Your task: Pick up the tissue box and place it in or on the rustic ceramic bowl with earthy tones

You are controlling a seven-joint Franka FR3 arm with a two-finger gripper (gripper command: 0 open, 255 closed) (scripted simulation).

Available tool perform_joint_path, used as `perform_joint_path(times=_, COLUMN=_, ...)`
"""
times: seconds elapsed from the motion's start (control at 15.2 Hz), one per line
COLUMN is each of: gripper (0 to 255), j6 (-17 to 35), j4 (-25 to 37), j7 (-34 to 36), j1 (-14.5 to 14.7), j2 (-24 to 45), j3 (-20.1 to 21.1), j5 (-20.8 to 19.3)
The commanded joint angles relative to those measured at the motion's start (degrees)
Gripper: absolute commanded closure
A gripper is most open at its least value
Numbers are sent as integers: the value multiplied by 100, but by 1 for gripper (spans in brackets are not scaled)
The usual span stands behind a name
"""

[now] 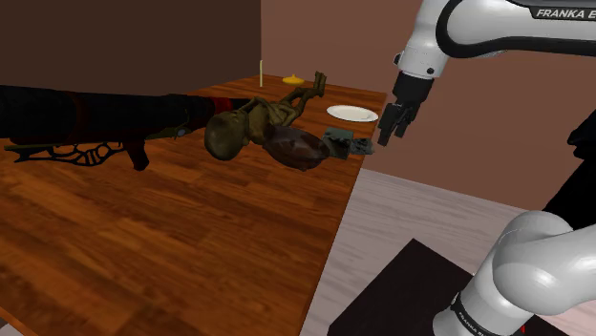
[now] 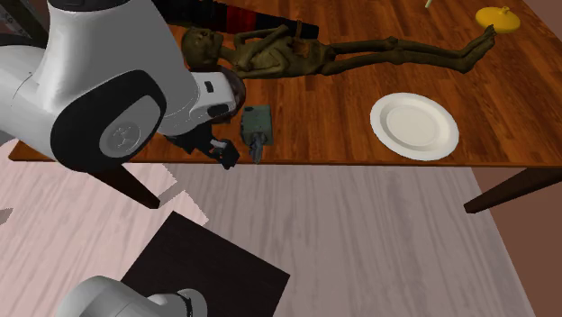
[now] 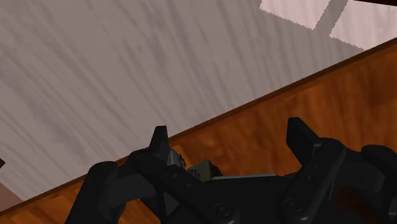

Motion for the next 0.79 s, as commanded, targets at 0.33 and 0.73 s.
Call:
perform_joint_path(times=0.33, gripper=0, j6=-384, j4=1265, j7=-1332, j1=213, j2=1604, j3=-679, j5=1)
perform_joint_path(times=0.73, gripper=0, j6=-843, j4=2502, j7=-2479, j1=324, j2=3070, j3=-1081, j5=165)
